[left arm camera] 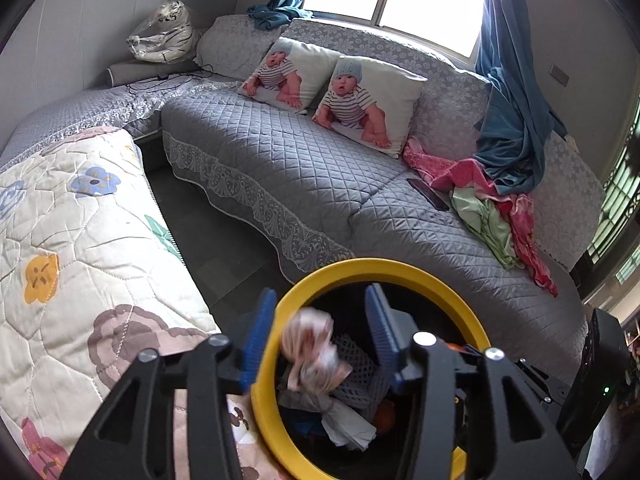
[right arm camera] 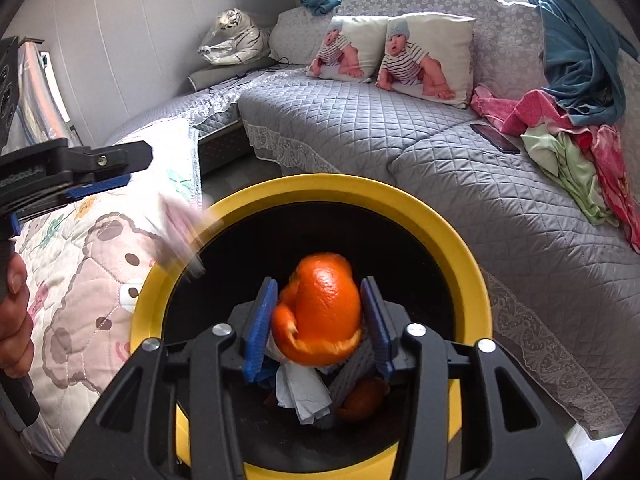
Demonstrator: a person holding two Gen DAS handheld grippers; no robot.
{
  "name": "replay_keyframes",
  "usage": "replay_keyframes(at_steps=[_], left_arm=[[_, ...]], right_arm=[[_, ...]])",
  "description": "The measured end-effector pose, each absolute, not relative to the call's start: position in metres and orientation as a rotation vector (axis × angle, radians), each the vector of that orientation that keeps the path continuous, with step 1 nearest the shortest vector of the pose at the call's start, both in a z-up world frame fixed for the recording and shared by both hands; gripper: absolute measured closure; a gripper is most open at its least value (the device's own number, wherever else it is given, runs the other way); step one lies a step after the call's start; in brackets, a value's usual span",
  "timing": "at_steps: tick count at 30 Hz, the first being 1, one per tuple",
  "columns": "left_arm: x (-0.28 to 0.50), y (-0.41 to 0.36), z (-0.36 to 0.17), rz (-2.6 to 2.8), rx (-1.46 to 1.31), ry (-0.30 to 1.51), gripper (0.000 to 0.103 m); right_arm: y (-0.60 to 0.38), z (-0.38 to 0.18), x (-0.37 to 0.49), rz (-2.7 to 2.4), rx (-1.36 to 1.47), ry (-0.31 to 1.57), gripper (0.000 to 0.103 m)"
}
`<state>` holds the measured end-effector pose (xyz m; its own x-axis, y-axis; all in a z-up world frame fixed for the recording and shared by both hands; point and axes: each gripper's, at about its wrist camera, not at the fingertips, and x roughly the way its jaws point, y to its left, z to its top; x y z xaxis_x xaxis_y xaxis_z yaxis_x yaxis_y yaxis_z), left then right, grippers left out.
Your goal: Collect trash
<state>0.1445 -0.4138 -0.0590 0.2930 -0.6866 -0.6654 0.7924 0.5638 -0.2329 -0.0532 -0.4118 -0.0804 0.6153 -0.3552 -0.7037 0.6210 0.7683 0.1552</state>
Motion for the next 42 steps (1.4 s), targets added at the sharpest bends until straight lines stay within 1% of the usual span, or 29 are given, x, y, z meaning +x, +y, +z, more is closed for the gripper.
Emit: replay_keyframes(at_steps=[1,2,4,5,6,7,8,9,10,11,13,16,19,23,26,30,34,42], left_arm=[[0.146,-0.411,-0.058,-0.986,0.139,0.8,0.047],[0.147,-0.409,-0.056,-0.981,0.128,0.797,0.044],[0.15,-0.404,-0.054,-0.968,0.108,0.789,0.033],[0.151,-0.4,-0.052,-0.963,0.099,0.781,0.032],[0.151,-0.397,-0.05,-0.958,0.09,0.77,0.028],[0.151,-0.392,-0.047,-0.948,0.084,0.754,0.022],[0.151,-0.387,-0.045,-0.934,0.077,0.736,0.017],[0.152,-0.382,-0.041,-0.916,0.066,0.717,0.01],[0.152,-0.375,-0.038,-0.901,0.051,0.699,0.008],[0.153,-0.37,-0.035,-0.893,0.037,0.686,0.008],[0.158,-0.354,-0.029,-0.87,0.001,0.672,0.008],[0.166,-0.329,-0.022,-0.832,-0.059,0.657,0.008],[0.172,-0.299,-0.016,-0.793,-0.097,0.622,0.008],[0.167,-0.258,-0.007,-0.69,-0.058,0.498,0.008],[0.169,-0.221,-0.002,-0.643,-0.09,0.482,0.008],[0.171,-0.168,0.007,-0.534,-0.134,0.457,0.008],[0.162,-0.112,0.016,-0.348,-0.129,0.357,0.008],[0.13,-0.03,0.008,-0.133,-0.077,0.317,0.008]], right_arm=[[-0.412,-0.079,-0.055,-0.593,0.408,0.706,0.052],[-0.412,-0.078,-0.056,-0.6,0.41,0.702,0.049],[-0.412,-0.075,-0.058,-0.611,0.407,0.694,0.048],[-0.412,-0.073,-0.059,-0.624,0.401,0.694,0.047],[-0.413,-0.072,-0.06,-0.636,0.397,0.694,0.041],[-0.412,-0.072,-0.059,-0.644,0.394,0.695,0.035],[-0.412,-0.071,-0.06,-0.654,0.392,0.694,0.031],[-0.412,-0.07,-0.06,-0.671,0.386,0.693,0.025],[-0.411,-0.069,-0.059,-0.685,0.373,0.693,0.025],[-0.411,-0.069,-0.057,-0.701,0.359,0.694,0.024],[-0.407,-0.068,-0.054,-0.737,0.328,0.694,0.012],[-0.405,-0.067,-0.048,-0.778,0.299,0.69,0.008],[-0.402,-0.068,-0.042,-0.829,0.251,0.681,0.008],[-0.4,-0.07,-0.036,-0.86,0.244,0.641,0.008],[-0.39,-0.062,-0.03,-0.841,0.235,0.603,0.008],[-0.348,-0.039,-0.021,-0.795,0.113,0.489,0.008],[-0.305,-0.017,-0.006,-0.656,0.104,0.459,0.008],[-0.213,0.012,0.017,-0.515,0.061,0.424,0.008]])
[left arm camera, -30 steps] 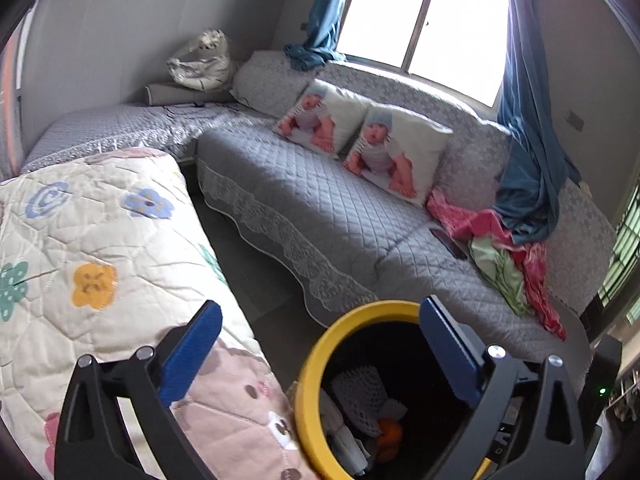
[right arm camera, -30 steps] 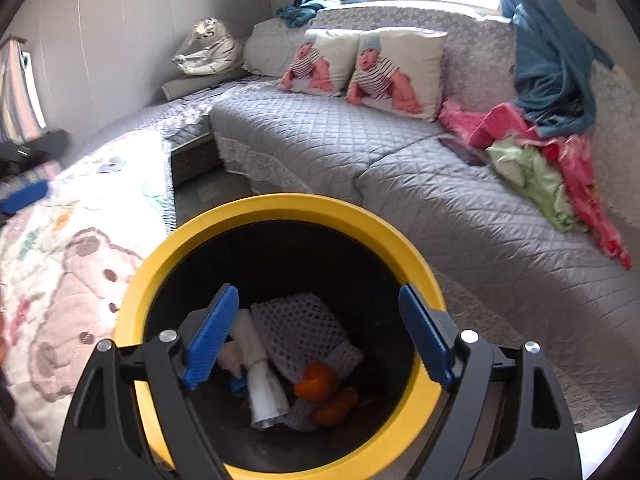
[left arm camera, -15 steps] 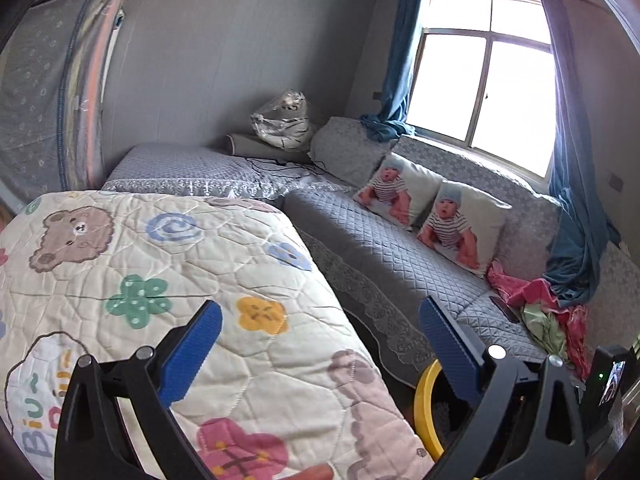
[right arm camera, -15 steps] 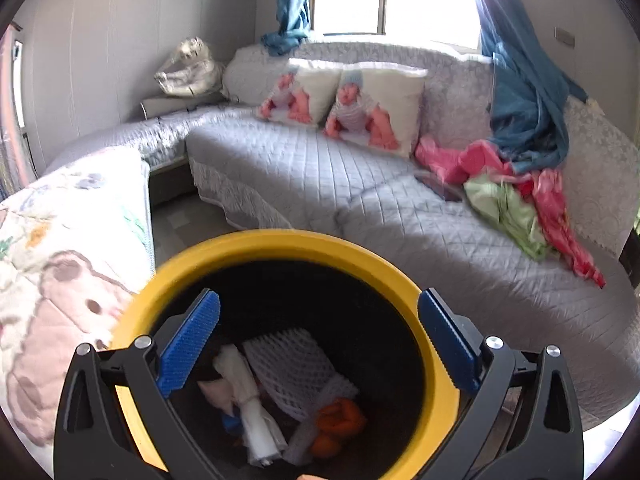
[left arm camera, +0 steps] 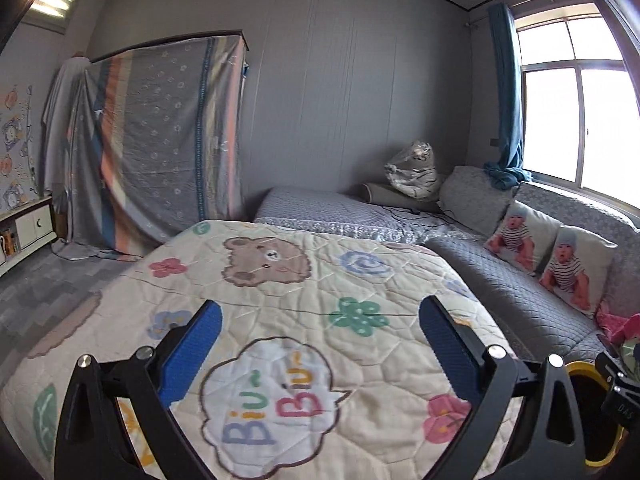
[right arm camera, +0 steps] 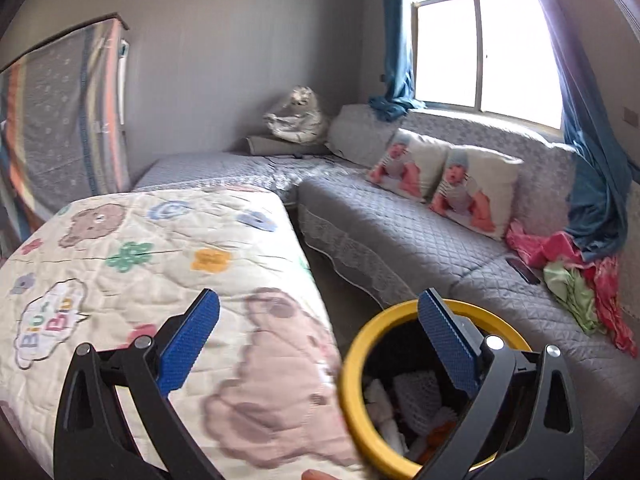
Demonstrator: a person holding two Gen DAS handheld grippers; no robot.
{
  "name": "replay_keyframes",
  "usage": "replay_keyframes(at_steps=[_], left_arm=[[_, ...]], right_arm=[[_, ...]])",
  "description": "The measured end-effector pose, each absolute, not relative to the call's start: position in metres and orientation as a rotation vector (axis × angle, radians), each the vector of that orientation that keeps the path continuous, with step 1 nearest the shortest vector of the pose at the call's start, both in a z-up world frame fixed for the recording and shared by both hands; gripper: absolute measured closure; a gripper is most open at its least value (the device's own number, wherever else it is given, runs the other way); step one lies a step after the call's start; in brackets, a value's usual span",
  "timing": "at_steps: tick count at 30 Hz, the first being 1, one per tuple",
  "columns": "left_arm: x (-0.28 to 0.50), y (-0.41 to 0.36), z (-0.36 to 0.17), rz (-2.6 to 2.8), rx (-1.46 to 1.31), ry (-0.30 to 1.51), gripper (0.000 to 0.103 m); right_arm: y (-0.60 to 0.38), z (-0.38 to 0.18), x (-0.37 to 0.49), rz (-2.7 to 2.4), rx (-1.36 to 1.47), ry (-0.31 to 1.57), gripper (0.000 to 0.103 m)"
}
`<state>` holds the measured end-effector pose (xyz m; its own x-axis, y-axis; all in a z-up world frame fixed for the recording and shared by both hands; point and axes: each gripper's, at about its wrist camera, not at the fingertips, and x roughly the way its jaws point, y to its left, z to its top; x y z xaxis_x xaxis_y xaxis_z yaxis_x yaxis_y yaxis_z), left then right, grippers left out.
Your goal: Collect trash
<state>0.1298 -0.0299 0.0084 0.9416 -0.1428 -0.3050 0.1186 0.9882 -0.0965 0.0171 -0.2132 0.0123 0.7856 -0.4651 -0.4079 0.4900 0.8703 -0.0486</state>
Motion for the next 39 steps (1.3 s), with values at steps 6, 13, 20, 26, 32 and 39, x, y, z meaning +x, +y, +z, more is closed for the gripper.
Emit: replay_keyframes(at_steps=[6,13,20,26,32,39], left_arm=[[0.094,0.004,-0.003,-0.019,-0.018,0.295,0.008],[0.062,0.015,-0.003,-0.003,-0.026,0.302,0.008],[0.049,0.004,-0.001,-0.038,-0.026,0.295,0.008],[0.047,0.0,0.0,-0.049,-0.048,0.295,0.008],[0.046,-0.001,0.002,-0.043,-0.041,0.283,0.008],[0.046,-0.003,0.001,-0.044,-0.035,0.28,0.008]], right_arm=[[-0.154,0.027,0.016,-0.442,0.028,0.357,0.008],[-0.126,0.028,0.011,-0.42,0.02,0.344,0.008],[-0.114,0.018,0.003,-0.423,-0.017,0.323,0.008],[-0.111,0.016,0.002,-0.424,-0.025,0.316,0.008],[-0.111,0.013,0.003,-0.419,-0.017,0.325,0.008],[-0.111,0.01,0.005,-0.409,-0.015,0.342,0.008]])
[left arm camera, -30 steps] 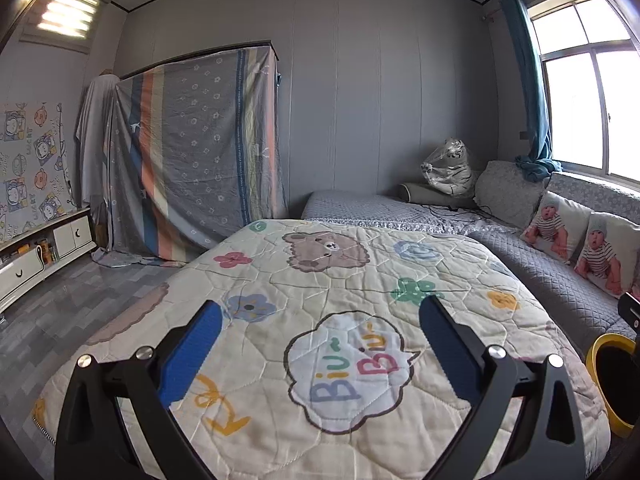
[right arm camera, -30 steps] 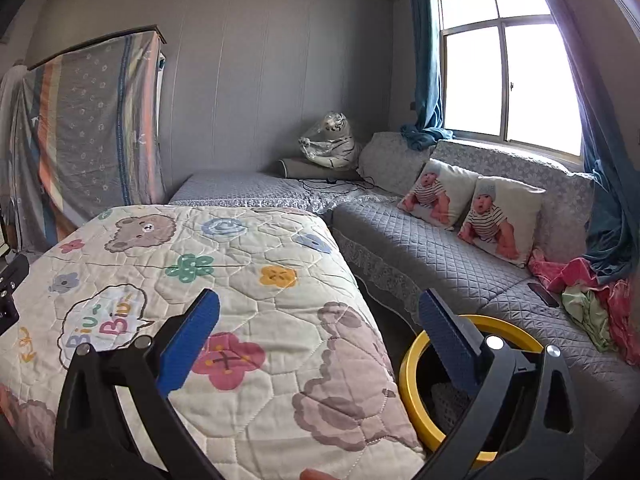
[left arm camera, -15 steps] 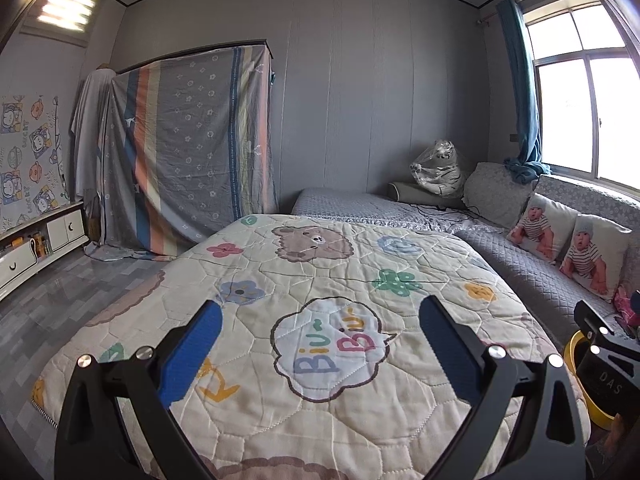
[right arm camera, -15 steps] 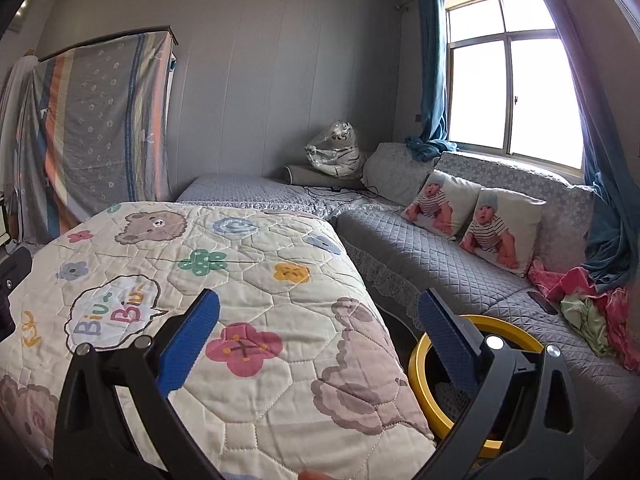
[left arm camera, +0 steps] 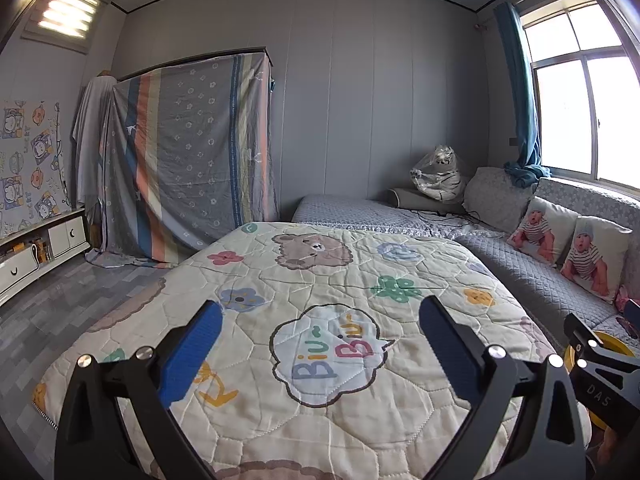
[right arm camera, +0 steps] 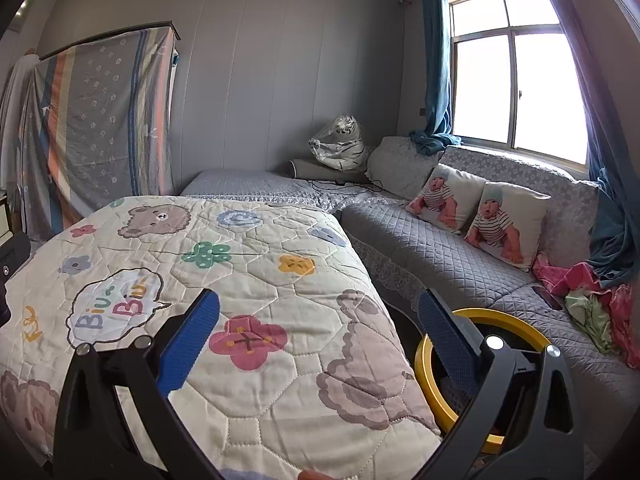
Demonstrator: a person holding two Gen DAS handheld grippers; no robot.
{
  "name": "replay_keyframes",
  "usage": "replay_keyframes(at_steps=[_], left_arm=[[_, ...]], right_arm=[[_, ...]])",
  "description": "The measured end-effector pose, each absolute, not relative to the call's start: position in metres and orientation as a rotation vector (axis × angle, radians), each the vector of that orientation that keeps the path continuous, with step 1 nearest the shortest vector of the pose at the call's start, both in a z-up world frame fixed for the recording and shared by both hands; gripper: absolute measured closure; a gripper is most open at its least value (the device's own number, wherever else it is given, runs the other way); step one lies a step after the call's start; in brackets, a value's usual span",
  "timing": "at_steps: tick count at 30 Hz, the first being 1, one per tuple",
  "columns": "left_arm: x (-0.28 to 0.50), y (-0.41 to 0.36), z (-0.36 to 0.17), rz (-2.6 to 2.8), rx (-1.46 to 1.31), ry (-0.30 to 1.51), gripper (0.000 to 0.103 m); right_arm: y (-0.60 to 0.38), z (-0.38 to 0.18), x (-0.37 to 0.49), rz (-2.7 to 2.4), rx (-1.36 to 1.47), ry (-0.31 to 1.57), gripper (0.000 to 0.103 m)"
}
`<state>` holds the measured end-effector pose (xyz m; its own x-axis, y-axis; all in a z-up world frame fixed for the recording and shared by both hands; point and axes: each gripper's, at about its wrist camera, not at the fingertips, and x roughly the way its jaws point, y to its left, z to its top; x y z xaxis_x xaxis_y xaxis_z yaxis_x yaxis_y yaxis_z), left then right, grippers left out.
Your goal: Collect trash
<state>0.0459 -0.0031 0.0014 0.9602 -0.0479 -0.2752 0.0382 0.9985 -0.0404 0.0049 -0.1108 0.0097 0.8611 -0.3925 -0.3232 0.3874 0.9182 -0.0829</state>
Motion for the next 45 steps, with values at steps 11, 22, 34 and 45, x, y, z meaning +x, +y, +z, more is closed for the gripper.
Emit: replay_keyframes(at_steps=[11,22,34,45], left_arm=[[0.047,-0.003,0.0,-0.049,-0.034,0.281,0.008],[0.049,-0.004,-0.003,-0.055,-0.038,0.288,0.008],[0.052,-0.003,-0.006,-0.062,-0.037,0.293,0.008],[0.056,-0.003,-0.009,-0.068,-0.032,0.298,0.008]], right_arm=[[-0.113,0.005,0.007,-0.41,-0.008,0.36,0.008],[-0.112,0.003,0.008,-0.399,-0.005,0.369,0.008],[-0.112,0.002,0.008,-0.398,-0.003,0.374,0.008],[-0.113,0.0,0.008,-0.396,-0.002,0.378,0.008]])
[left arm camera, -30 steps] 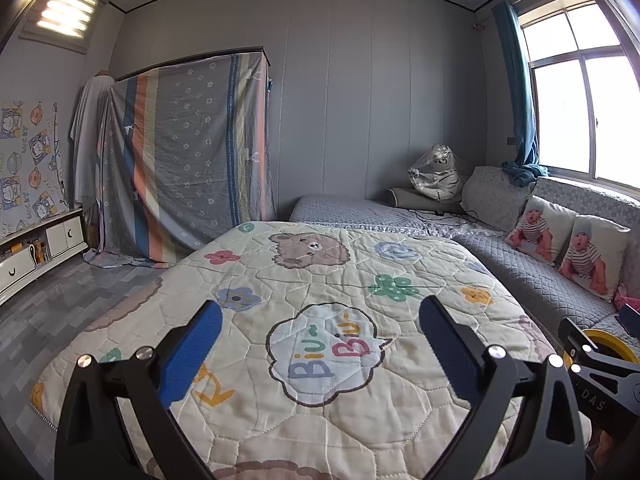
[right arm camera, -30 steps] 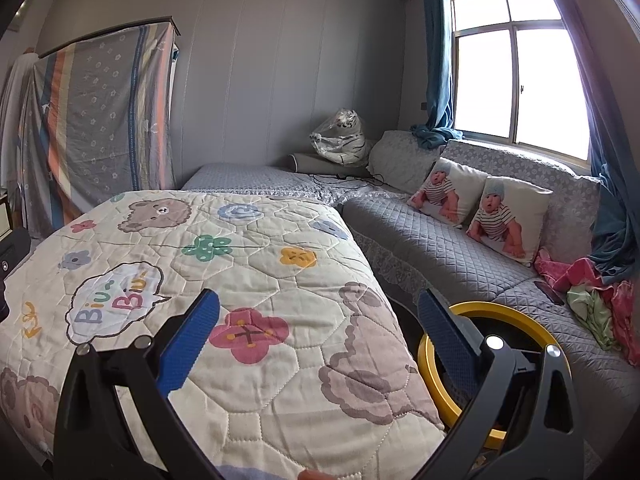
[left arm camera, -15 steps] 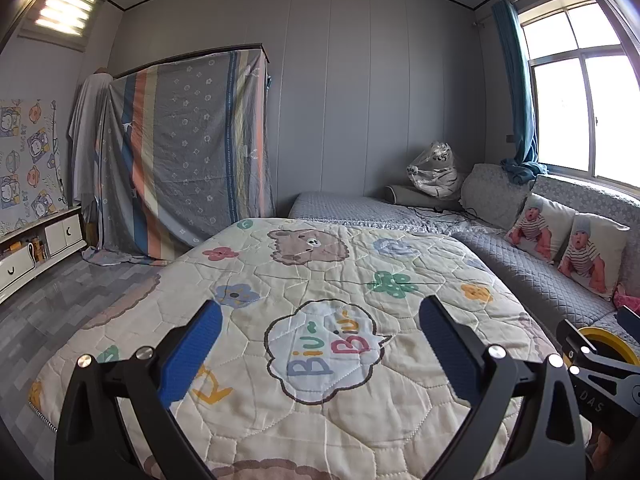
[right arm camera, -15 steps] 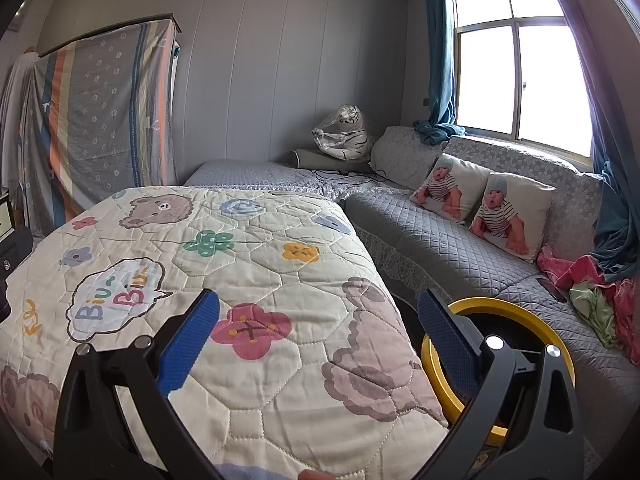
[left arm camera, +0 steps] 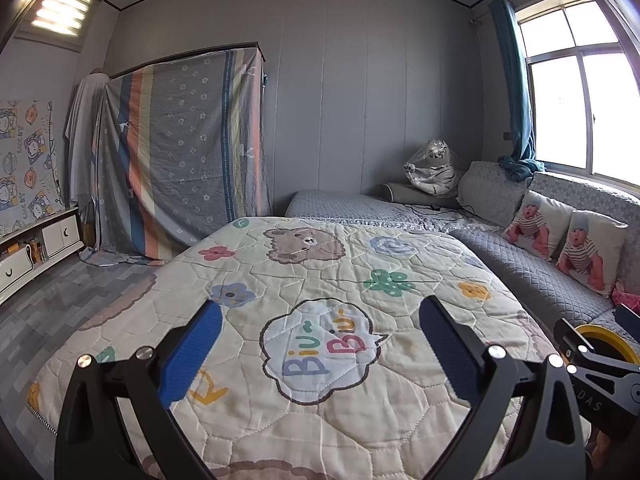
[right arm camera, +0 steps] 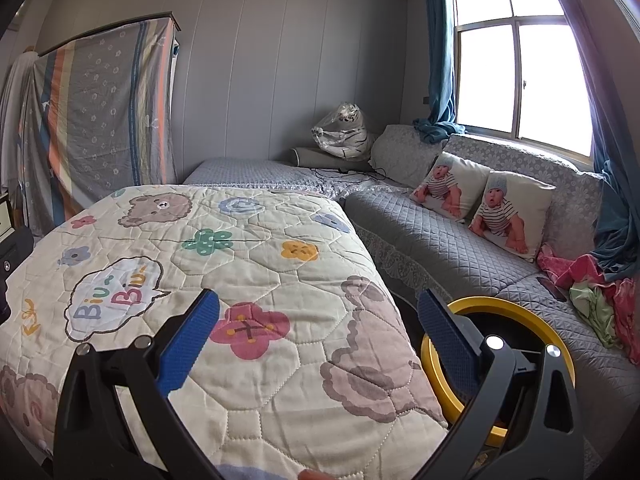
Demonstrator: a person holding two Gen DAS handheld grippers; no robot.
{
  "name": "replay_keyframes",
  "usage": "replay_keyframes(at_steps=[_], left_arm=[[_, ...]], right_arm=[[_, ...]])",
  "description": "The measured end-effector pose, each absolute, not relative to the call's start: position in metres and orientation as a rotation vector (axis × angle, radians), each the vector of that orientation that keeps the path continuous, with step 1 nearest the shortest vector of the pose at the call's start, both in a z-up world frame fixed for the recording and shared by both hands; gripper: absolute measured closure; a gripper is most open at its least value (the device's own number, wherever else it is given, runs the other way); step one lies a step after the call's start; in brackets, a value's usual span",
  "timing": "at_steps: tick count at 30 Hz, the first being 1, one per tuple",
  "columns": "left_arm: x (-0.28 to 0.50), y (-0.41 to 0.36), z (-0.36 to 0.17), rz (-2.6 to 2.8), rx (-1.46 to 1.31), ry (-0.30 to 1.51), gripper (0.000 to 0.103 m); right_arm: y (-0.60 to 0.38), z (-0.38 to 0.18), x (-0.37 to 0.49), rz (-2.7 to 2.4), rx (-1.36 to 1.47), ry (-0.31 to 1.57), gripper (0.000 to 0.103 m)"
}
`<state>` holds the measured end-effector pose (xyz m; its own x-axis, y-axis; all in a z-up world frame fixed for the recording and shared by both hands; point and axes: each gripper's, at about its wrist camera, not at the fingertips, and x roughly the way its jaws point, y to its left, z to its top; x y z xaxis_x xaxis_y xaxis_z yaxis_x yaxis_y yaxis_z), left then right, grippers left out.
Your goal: Collect trash
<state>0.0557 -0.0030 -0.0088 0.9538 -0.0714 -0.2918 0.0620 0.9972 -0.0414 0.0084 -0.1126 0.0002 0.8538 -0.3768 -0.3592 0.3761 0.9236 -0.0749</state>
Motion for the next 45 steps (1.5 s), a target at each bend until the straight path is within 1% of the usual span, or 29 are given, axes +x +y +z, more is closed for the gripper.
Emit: replay_keyframes(at_steps=[45], left_arm=[[0.065,-0.0048,-0.0098,-0.088,-0.025,0.315,0.008]], right_arm=[[-0.1185,-0.0086,0.0089,-0.391,0.007,0.406,0.008]])
